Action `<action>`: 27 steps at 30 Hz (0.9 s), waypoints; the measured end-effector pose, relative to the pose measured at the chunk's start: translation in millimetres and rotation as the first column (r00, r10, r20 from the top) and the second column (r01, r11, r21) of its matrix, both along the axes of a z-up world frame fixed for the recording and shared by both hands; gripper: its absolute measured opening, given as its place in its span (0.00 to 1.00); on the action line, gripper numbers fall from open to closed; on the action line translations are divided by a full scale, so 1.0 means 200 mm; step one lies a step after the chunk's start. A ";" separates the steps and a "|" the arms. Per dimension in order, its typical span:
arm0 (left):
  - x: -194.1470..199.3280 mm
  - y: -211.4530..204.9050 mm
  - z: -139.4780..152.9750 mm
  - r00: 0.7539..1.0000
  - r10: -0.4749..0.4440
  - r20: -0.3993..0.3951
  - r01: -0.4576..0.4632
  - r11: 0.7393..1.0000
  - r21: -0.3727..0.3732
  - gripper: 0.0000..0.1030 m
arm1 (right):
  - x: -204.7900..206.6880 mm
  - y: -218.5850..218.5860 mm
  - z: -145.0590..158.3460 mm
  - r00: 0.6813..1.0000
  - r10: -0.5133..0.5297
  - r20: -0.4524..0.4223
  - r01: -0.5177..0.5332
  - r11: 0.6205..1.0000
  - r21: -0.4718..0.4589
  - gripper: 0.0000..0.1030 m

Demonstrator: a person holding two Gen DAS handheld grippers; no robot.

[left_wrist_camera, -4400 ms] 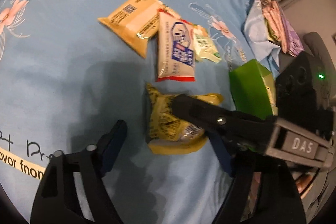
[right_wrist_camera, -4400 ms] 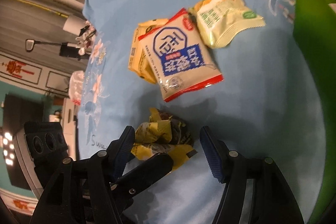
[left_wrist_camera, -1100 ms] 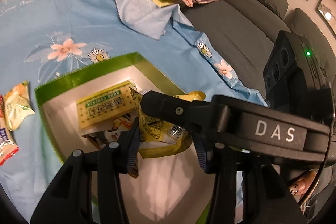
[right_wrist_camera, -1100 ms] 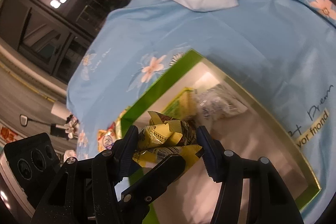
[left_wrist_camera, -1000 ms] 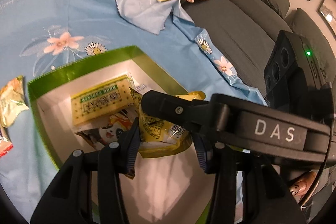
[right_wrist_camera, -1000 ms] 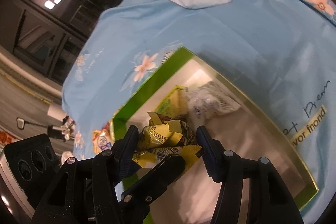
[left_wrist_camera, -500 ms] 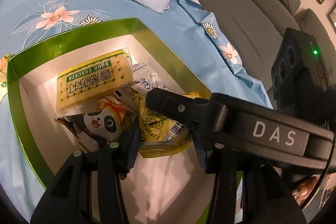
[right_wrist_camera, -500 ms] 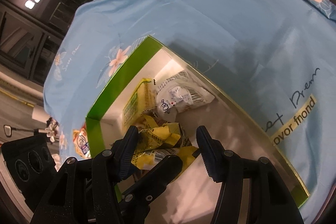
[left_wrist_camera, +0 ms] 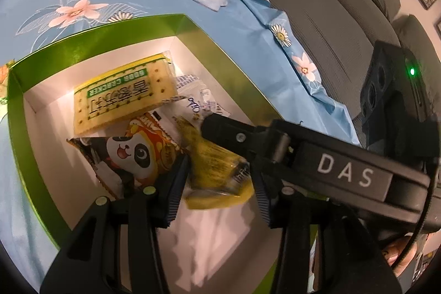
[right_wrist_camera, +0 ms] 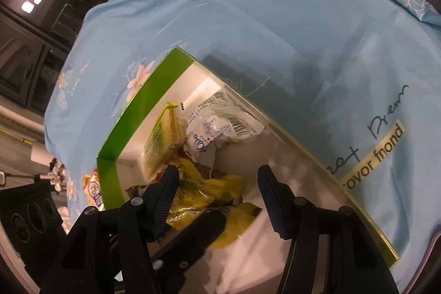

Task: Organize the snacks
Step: 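Lower the yellow packet into the box and open the right tool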

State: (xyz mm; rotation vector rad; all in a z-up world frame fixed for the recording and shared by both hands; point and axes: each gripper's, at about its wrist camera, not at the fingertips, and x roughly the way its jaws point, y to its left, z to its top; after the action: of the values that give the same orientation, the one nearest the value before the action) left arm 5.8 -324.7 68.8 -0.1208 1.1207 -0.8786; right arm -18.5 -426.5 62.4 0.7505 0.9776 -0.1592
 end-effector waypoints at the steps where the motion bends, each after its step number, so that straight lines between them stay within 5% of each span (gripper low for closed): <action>1: 0.00 0.01 0.00 1.000 0.008 0.000 -0.008 1.000 0.001 0.45 | 0.00 0.00 0.00 1.000 -0.005 -0.006 0.005 1.000 -0.004 0.59; 9: -0.02 0.12 0.08 0.998 0.049 0.041 -0.049 0.999 -0.002 0.47 | -0.03 0.01 0.05 0.999 -0.014 0.031 0.015 0.999 -0.035 0.64; 17: -0.04 0.45 0.26 0.979 0.175 0.104 -0.170 0.984 -0.060 0.80 | -0.06 0.07 0.18 0.993 -0.028 0.118 0.043 0.992 -0.123 0.74; 23: -0.05 0.87 0.35 0.924 0.350 0.155 -0.351 0.936 -0.023 0.89 | -0.05 0.20 0.29 0.975 0.038 0.218 -0.001 0.986 -0.166 0.81; 27: -0.06 1.18 0.32 0.862 0.468 0.195 -0.483 0.875 0.038 0.94 | -0.01 0.34 0.35 0.956 0.110 0.272 -0.059 0.980 -0.188 0.82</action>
State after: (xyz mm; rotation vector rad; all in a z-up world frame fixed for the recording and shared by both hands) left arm -6.1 -89.0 132.3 -0.2331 0.8989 -0.3864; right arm -21.0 -359.2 133.4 0.5474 0.7118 -0.0616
